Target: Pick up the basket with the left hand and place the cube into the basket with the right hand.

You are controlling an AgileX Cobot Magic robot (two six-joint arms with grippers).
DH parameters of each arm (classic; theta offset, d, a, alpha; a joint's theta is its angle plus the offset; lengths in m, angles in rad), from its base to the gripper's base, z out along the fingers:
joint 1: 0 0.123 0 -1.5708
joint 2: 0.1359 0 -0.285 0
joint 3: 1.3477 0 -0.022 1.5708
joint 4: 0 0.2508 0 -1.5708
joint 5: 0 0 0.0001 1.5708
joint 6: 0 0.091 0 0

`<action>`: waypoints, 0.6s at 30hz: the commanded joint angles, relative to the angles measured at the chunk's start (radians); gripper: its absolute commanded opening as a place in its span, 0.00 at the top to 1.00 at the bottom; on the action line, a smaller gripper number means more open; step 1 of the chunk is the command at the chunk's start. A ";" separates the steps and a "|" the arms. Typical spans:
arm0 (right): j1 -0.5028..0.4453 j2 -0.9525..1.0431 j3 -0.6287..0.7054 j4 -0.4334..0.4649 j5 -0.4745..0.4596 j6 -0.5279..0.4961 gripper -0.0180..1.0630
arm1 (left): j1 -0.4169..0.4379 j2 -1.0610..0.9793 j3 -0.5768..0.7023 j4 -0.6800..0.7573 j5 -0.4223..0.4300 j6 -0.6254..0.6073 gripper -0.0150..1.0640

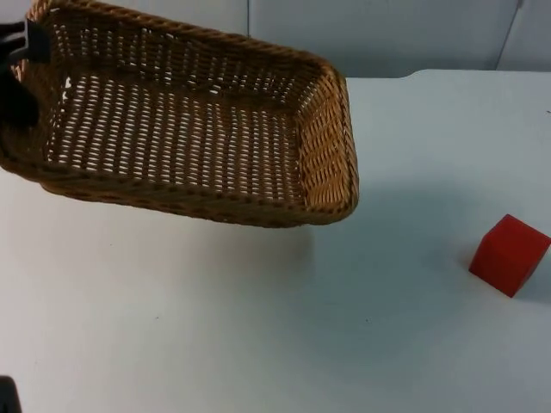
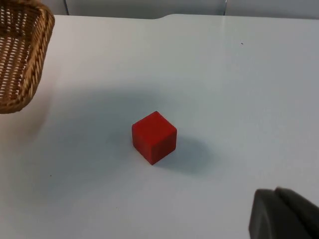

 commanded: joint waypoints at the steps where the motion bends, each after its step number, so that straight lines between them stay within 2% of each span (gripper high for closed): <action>1: 0.002 -0.003 0.006 0.002 -0.008 -0.006 0.97 | -0.006 -0.038 0.007 -0.082 -0.038 0.014 0.99; 7: 0.002 -0.003 0.006 0.002 -0.008 -0.006 0.97 | -0.006 -0.042 0.007 -0.118 -0.038 0.008 0.99; 12: 0.002 -0.003 0.006 0.002 -0.008 -0.006 0.97 | -0.006 -0.042 0.007 -0.129 0.031 -0.002 0.99; 18: 0.002 -0.003 0.006 0.002 -0.008 -0.006 0.97 | -0.006 -0.042 0.007 -0.129 0.085 -0.109 0.99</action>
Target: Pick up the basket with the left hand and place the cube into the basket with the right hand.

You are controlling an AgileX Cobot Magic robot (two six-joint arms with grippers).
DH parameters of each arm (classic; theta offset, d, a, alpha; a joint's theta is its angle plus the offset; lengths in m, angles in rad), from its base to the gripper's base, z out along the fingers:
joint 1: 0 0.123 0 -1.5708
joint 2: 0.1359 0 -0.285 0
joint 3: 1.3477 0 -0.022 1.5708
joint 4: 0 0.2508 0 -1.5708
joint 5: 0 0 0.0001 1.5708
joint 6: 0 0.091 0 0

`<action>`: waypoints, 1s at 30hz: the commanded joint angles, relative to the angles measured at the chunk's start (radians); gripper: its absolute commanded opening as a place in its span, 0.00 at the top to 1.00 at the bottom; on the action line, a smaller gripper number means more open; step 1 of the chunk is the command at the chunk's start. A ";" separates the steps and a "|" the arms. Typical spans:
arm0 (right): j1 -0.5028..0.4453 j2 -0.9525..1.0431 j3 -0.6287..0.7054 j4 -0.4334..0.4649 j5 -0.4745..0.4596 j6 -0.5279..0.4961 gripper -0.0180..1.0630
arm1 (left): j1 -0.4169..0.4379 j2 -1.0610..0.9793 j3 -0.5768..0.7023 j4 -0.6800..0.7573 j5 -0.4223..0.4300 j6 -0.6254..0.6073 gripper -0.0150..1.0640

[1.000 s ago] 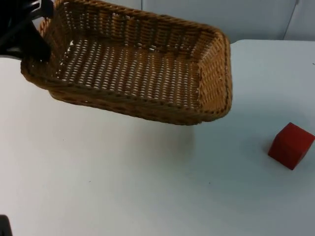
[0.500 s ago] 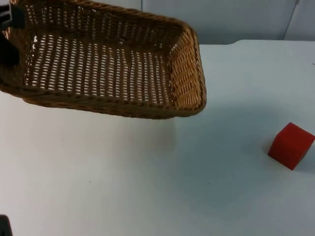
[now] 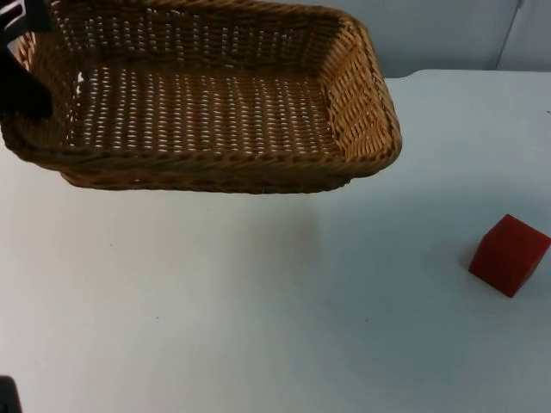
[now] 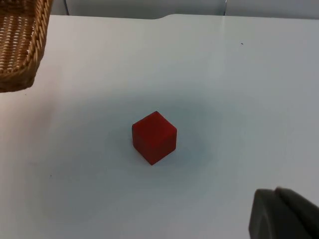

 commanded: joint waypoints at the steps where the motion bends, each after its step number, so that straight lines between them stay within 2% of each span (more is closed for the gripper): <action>1: 0.002 -0.003 0.006 0.002 -0.008 -0.006 0.97 | -0.004 -0.014 -0.001 -0.035 0.008 -0.036 0.99; 5: 0.002 -0.003 0.006 0.002 -0.008 -0.006 0.97 | -0.004 -0.011 0.005 -0.021 0.014 -0.048 0.99; 7: 0.002 -0.003 0.006 0.002 -0.008 -0.006 0.97 | -0.004 -0.008 0.005 -0.010 0.053 -0.081 0.99; 14: 0.002 -0.003 0.006 0.002 -0.008 -0.006 0.97 | -0.004 -0.007 0.005 -0.003 0.100 -0.081 0.99; 20: 0.002 -0.003 0.006 0.002 -0.008 -0.006 0.97 | -0.004 -0.007 0.005 0.100 0.122 -0.164 0.99; 30: 0.002 -0.003 0.006 0.002 -0.008 -0.006 0.97 | -0.004 -0.007 0.005 0.159 0.157 -0.183 0.99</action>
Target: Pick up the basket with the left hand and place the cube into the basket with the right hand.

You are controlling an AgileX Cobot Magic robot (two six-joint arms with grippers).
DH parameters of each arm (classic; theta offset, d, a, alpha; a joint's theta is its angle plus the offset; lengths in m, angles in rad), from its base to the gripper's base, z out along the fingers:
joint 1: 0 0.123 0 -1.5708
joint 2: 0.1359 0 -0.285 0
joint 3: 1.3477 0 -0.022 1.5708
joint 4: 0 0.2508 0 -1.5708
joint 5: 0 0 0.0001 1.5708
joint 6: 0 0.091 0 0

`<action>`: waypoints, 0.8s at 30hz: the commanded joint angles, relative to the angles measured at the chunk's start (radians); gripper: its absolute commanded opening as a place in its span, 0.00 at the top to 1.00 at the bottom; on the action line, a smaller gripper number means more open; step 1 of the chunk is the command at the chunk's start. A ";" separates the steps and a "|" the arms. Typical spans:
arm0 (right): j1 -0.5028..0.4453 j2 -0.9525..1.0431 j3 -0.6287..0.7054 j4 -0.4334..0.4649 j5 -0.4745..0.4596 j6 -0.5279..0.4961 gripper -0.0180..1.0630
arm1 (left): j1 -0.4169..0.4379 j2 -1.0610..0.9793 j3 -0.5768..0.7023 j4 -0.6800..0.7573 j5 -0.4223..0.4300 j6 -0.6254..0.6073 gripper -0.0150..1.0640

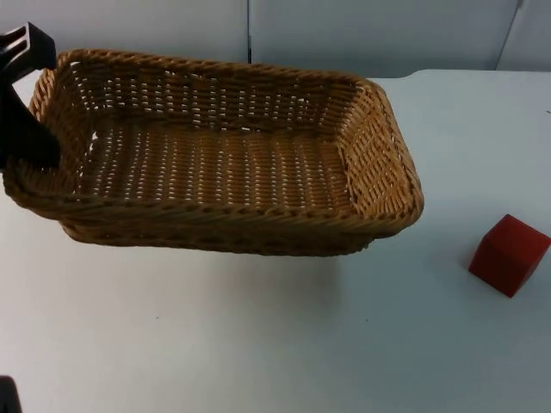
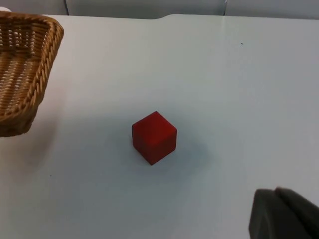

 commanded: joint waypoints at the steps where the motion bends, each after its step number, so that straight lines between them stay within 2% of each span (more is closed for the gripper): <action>1: 0.002 -0.003 0.006 0.002 -0.008 -0.006 0.97 | -0.004 -0.009 0.001 -0.015 0.005 -0.013 0.99; 24: 0.002 -0.003 0.006 0.002 -0.008 -0.006 0.97 | -0.004 -0.009 0.001 -0.015 -0.002 -0.013 0.99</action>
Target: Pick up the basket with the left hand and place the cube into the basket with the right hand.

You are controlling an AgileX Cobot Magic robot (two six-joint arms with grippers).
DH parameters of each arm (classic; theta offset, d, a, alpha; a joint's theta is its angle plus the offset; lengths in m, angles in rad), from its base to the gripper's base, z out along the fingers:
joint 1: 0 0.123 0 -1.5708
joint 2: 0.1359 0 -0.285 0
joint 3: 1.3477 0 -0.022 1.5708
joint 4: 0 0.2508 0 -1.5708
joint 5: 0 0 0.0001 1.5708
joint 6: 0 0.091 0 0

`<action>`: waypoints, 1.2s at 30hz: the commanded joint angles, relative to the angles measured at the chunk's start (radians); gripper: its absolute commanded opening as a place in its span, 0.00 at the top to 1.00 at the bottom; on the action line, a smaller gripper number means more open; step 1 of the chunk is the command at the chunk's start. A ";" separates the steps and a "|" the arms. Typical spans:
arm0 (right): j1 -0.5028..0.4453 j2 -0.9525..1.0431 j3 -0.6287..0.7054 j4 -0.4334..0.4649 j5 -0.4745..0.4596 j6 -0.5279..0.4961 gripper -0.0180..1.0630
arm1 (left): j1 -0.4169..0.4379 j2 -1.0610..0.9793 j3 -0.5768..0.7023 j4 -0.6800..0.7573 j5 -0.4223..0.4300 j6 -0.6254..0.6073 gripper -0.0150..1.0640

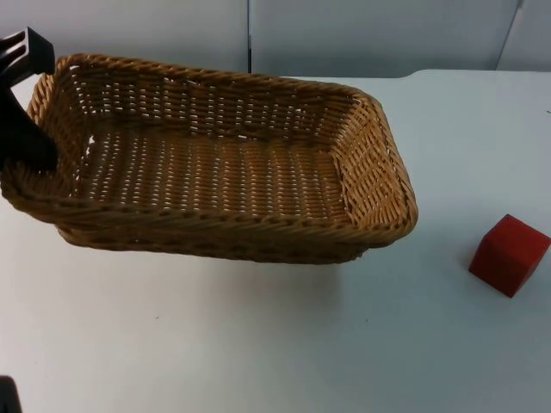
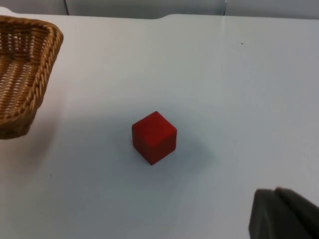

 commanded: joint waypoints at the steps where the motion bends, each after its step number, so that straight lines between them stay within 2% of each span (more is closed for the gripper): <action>1: 0.002 -0.003 0.006 0.002 -0.008 -0.006 0.97 | -0.004 -0.009 0.001 -0.028 -0.008 -0.009 0.99; 14: -0.004 0.003 0.006 0.010 -0.008 -0.024 0.97 | -0.004 -0.009 0.001 -0.028 -0.008 -0.009 0.99; 22: 0.004 0.184 0.003 0.108 0.009 -0.144 0.97 | -0.004 -0.009 0.001 -0.028 -0.008 -0.009 0.99; 25: 0.004 0.255 -0.004 0.104 0.017 -0.147 0.97 | -0.004 -0.009 0.001 -0.028 -0.008 -0.009 0.99; 28: 0.004 0.425 -0.059 0.057 0.036 -0.139 0.90 | -0.004 -0.009 0.001 -0.028 -0.008 -0.009 0.99; 29: 0.004 0.504 -0.099 0.025 0.049 -0.107 0.86 | -0.004 -0.009 0.001 -0.028 -0.008 -0.009 0.99; 30: 0.004 0.504 -0.099 0.025 0.049 -0.107 0.86 | -0.004 -0.009 0.001 -0.028 -0.008 -0.009 0.99; 31: 0.004 0.573 -0.149 -0.005 0.064 -0.068 0.82 | -0.004 -0.009 0.001 -0.028 -0.008 -0.009 0.99; 32: 0.004 0.700 -0.224 -0.036 0.091 -0.039 0.74 | -0.004 -0.009 0.001 -0.028 -0.008 -0.009 0.99; 34: 0.013 0.847 -0.342 -0.039 0.130 -0.042 0.62 | -0.004 -0.009 0.001 -0.028 -0.008 -0.009 0.99; 35: 0.013 0.847 -0.342 -0.039 0.130 -0.042 0.62 | -0.004 -0.009 0.001 -0.028 -0.008 -0.009 0.99; 36: 0.037 0.921 -0.388 -0.037 0.130 -0.053 0.55 | -0.004 -0.009 0.001 -0.028 -0.008 -0.009 0.99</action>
